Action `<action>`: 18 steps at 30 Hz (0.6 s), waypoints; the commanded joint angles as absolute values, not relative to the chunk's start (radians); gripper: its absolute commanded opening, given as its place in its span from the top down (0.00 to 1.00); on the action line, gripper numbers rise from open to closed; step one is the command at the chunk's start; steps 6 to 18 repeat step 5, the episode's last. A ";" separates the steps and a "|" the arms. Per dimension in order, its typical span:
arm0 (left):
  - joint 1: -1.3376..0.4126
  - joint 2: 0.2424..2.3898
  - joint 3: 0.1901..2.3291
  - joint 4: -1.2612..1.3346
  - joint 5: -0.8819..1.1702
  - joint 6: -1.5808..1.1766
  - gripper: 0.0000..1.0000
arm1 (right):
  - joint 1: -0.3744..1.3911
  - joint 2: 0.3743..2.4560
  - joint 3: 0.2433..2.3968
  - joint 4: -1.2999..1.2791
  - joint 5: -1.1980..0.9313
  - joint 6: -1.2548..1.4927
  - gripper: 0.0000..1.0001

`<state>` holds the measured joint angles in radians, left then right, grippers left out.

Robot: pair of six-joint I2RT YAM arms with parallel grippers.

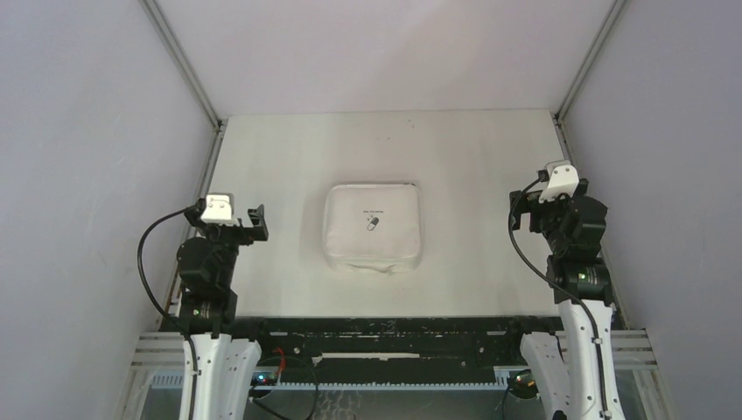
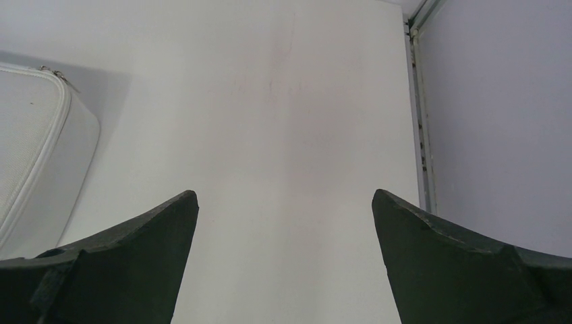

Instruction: Organize the medicine kit

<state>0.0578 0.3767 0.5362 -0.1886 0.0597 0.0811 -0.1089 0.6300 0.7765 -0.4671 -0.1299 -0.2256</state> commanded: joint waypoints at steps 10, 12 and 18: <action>0.063 0.353 0.521 -0.132 0.077 0.090 0.01 | -0.114 0.624 0.778 -0.421 -0.094 -0.216 0.00; 0.063 0.353 0.521 -0.132 0.077 0.090 0.01 | -0.114 0.624 0.778 -0.421 -0.094 -0.216 0.00; 0.063 0.353 0.521 -0.132 0.077 0.090 0.01 | -0.114 0.624 0.778 -0.421 -0.094 -0.216 0.00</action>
